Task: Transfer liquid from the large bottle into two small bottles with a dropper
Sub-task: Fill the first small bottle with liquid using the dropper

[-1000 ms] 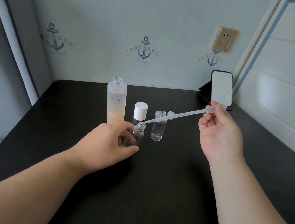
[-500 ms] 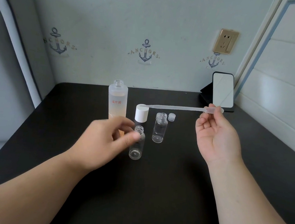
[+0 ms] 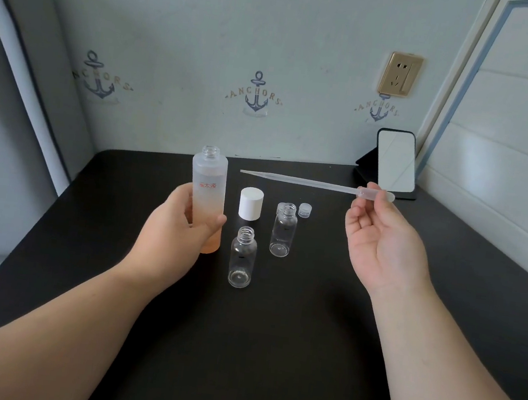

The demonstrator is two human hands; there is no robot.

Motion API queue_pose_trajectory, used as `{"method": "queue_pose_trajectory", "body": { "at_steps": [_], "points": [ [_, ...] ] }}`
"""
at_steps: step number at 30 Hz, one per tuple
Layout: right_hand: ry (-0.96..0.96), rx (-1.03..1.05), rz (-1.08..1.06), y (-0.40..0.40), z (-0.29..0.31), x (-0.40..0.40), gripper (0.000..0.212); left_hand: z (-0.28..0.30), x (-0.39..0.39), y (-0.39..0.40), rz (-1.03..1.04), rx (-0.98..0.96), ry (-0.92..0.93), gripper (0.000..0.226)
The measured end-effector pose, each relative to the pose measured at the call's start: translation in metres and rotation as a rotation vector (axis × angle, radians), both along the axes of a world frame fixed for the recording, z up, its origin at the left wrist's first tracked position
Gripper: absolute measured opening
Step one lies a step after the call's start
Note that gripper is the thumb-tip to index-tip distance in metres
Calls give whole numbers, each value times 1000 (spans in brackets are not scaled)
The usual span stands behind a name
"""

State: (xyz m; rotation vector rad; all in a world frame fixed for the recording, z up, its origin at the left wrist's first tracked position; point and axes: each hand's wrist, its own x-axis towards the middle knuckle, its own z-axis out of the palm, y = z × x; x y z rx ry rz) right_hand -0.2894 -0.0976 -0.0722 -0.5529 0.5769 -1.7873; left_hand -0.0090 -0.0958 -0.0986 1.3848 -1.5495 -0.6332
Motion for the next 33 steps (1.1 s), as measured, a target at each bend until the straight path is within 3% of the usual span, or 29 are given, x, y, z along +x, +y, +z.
{"method": "queue_pose_trajectory", "body": {
  "at_steps": [6, 16, 33],
  "points": [
    [-54, -17, -59, 2, 5, -1, 16, 3, -1, 7, -59, -38, -3, 43],
    [74, -58, -98, 4, 6, 0, 15, 8, 0, 10, -26, -65, -47, 54],
    [329, -163, -133, 1, 40, 11, 32, 2, 10, 1, 57, -136, -226, 45]
  ]
}}
